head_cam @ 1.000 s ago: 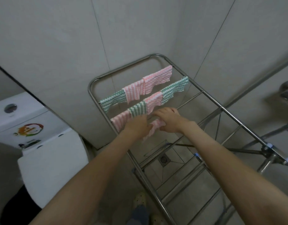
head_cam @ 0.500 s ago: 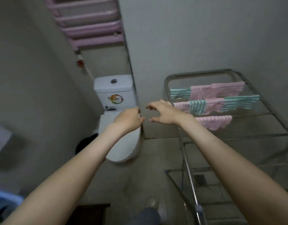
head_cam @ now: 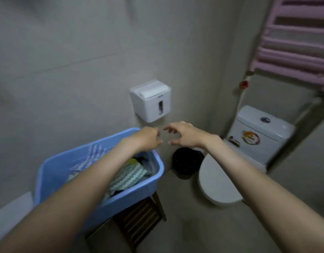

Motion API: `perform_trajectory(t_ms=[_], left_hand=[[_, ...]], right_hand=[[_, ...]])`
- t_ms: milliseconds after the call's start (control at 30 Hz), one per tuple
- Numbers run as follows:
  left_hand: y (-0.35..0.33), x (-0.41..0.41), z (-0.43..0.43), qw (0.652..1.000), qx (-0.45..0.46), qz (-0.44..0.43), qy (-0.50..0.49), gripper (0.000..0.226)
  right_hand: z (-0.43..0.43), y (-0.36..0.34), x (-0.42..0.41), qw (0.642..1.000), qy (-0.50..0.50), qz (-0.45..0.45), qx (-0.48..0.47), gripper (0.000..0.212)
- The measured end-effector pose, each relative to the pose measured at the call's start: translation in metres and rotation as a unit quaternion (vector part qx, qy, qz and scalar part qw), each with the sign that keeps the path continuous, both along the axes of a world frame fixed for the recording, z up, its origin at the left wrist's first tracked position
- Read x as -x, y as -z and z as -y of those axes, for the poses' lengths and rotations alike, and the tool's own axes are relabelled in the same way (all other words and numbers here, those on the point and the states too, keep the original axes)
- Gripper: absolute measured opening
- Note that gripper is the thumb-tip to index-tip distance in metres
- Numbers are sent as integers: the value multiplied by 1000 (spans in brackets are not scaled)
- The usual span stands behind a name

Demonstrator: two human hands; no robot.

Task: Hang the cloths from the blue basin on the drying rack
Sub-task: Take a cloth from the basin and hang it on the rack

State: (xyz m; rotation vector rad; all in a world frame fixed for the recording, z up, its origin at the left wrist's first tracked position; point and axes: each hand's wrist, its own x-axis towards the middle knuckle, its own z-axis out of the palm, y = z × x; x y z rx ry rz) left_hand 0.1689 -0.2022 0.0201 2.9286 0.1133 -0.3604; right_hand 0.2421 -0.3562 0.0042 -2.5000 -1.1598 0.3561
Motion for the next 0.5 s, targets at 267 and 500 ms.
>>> perform_trajectory(t_ms=[267, 500], left_hand=[[32, 63, -158, 985, -14, -69, -157, 34], [52, 105, -202, 967, 14, -118, -226, 35]], right_hand=[[-178, 45, 32, 978, -150, -124, 70, 59], [-235, 73, 68, 958, -260, -76, 96, 7]])
